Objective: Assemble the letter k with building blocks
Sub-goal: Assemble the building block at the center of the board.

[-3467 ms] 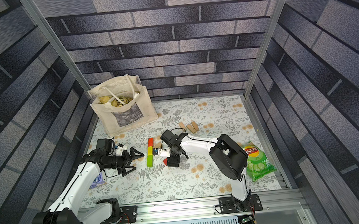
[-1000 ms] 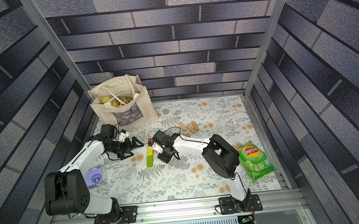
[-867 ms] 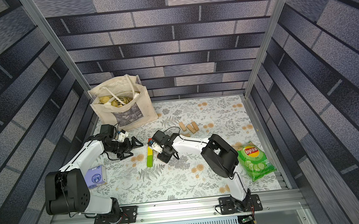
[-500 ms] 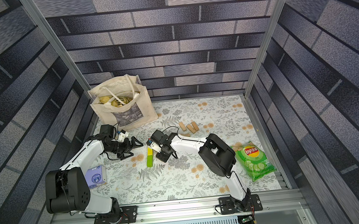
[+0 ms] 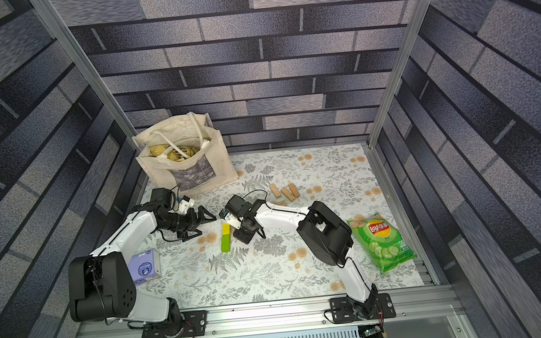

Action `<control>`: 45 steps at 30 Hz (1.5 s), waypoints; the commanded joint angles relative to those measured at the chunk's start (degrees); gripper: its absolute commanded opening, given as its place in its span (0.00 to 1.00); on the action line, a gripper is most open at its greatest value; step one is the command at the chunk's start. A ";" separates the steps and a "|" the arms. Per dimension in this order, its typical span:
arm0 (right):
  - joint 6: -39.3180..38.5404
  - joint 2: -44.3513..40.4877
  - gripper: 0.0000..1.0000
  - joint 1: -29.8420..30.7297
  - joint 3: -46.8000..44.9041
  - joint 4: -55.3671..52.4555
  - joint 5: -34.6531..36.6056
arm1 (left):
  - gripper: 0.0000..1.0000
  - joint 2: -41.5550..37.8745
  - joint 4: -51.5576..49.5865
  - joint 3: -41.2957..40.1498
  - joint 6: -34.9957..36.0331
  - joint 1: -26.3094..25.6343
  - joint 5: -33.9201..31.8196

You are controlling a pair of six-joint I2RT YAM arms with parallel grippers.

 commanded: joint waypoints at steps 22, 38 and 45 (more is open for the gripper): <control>-0.04 1.52 0.28 0.31 1.50 -1.25 -0.96 | 1.00 1.32 -0.99 1.54 2.23 0.15 1.19; 0.15 2.33 0.30 0.36 2.12 -1.54 -1.78 | 1.00 1.64 -1.26 1.72 2.36 -0.03 1.47; 0.37 2.51 0.31 0.46 2.38 -1.47 -2.13 | 1.00 1.77 -1.20 1.78 2.48 -0.04 1.55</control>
